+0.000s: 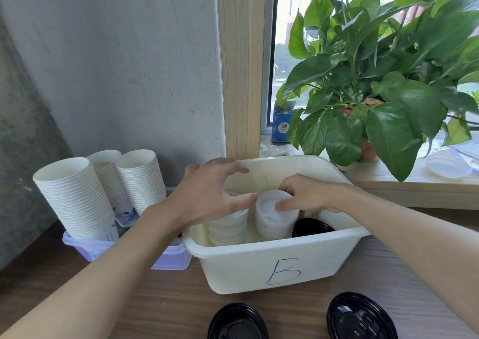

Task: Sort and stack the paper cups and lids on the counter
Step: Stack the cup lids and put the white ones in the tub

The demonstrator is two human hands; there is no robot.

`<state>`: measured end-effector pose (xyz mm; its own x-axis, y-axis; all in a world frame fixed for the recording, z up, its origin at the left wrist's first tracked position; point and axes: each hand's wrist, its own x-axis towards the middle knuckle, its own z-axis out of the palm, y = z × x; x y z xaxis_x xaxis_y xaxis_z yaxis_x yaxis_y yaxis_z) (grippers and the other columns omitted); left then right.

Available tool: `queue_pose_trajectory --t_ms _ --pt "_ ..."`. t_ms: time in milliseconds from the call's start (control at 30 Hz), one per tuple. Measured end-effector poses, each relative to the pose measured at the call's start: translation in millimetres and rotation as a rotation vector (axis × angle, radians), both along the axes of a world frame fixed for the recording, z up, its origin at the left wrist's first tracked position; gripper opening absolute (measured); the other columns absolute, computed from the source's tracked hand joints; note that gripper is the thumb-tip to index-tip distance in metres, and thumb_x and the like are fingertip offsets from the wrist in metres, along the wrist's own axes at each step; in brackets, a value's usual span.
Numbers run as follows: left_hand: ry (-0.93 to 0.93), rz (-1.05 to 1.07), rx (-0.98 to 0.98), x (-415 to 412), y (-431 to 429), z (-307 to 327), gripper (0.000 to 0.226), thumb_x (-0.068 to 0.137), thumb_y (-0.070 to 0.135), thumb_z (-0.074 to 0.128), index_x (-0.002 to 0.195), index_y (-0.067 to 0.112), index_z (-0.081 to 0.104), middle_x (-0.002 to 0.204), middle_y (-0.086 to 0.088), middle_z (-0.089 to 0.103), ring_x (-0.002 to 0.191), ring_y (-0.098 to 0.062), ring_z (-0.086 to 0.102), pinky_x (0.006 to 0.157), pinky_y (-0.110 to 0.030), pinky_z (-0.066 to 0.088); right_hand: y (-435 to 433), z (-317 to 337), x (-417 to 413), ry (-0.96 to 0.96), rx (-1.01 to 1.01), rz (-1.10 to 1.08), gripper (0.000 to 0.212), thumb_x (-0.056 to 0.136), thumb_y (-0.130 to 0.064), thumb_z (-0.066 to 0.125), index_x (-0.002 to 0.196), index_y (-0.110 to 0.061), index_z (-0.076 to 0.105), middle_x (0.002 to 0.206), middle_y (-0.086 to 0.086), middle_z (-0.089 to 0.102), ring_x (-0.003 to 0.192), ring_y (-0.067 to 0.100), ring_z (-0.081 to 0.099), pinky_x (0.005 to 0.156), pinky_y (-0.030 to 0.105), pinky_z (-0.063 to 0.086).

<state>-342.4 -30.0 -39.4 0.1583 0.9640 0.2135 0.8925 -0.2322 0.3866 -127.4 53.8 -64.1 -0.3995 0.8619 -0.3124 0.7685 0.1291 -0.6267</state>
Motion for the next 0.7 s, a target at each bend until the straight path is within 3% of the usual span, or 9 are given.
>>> queue_pose_trajectory --t_ms 100,233,300,367,433,500,567,633,700 --pt "0.026 0.001 0.007 0 1 0 0.067 0.073 0.07 0.054 0.133 0.04 0.059 0.151 0.013 0.048 0.14 -0.01 0.04 0.117 -0.043 0.023 -3 0 -2 0.127 -0.019 -0.028 0.041 0.089 -0.016 0.068 0.123 -0.001 0.052 0.094 0.016 0.058 0.072 0.022 0.055 0.067 0.032 0.049" --pt "0.068 -0.009 0.01 -2 2 -3 0.063 0.079 0.068 0.059 0.134 0.039 0.058 0.155 0.009 0.044 0.144 -0.011 0.036 0.118 -0.046 0.022 -3 7 0 0.081 0.03 -0.023 0.06 0.094 -0.027 0.062 0.127 0.018 0.042 0.103 0.038 0.055 0.079 0.026 0.051 0.097 0.053 0.048" --pt "0.092 -0.015 0.008 -2 3 -3 0.062 0.08 0.069 0.059 0.135 0.04 0.056 0.156 0.008 0.043 0.145 -0.012 0.035 0.118 -0.048 0.022 -3 12 8 0.04 0.025 -0.01 0.055 0.094 -0.032 0.061 0.119 0.016 0.05 0.092 0.024 0.059 0.084 0.027 0.064 0.094 0.052 0.051" --pt "0.134 -0.023 -0.006 -1 4 -2 0.067 0.078 0.072 0.054 0.136 0.04 0.054 0.156 0.009 0.042 0.144 -0.012 0.035 0.117 -0.052 0.023 -4 18 15 -0.046 0.024 0.042 0.051 0.093 -0.027 0.062 0.12 0.015 0.05 0.099 0.019 0.065 0.089 0.026 0.069 0.089 0.043 0.056" --pt "0.187 -0.034 -0.033 0 5 -2 0.07 0.077 0.075 0.054 0.138 0.042 0.051 0.159 0.007 0.037 0.146 -0.013 0.03 0.118 -0.055 0.021 -8 22 19 -0.127 0.009 0.116 0.045 0.088 -0.015 0.062 0.12 0.016 0.051 0.084 0.013 0.064 0.072 0.016 0.064 0.074 0.03 0.058" --pt "0.225 -0.043 -0.043 1 6 -4 0.066 0.082 0.073 0.059 0.14 0.042 0.049 0.162 0.005 0.031 0.149 -0.015 0.025 0.118 -0.057 0.019 -12 23 19 -0.222 0.005 0.179 0.045 0.083 -0.01 0.064 0.119 0.014 0.053 0.076 0.013 0.058 0.066 0.015 0.053 0.064 0.027 0.046" --pt "0.236 -0.046 -0.045 0 6 -4 0.065 0.083 0.073 0.06 0.14 0.043 0.049 0.163 0.005 0.029 0.15 -0.015 0.023 0.119 -0.057 0.018 -11 21 21 -0.284 0.026 0.213 0.048 0.079 -0.012 0.07 0.12 0.005 0.052 0.092 0.021 0.066 0.076 0.022 0.059 0.071 0.034 0.048" --pt "0.228 -0.048 -0.057 1 5 -4 0.071 0.078 0.078 0.055 0.14 0.043 0.05 0.163 0.005 0.029 0.151 -0.014 0.022 0.119 -0.055 0.018 -8 17 22 -0.36 0.062 0.235 0.052 0.078 -0.014 0.073 0.122 -0.01 0.046 0.106 0.015 0.068 0.096 0.029 0.065 0.086 0.043 0.053" --pt "0.226 -0.043 -0.068 1 4 -2 0.077 0.071 0.08 0.046 0.139 0.043 0.05 0.164 0.006 0.028 0.151 -0.014 0.022 0.119 -0.054 0.017 -8 13 22 -0.424 0.095 0.258 0.052 0.078 -0.016 0.074 0.119 -0.017 0.042 0.107 0.006 0.064 0.102 0.027 0.061 0.09 0.042 0.051"
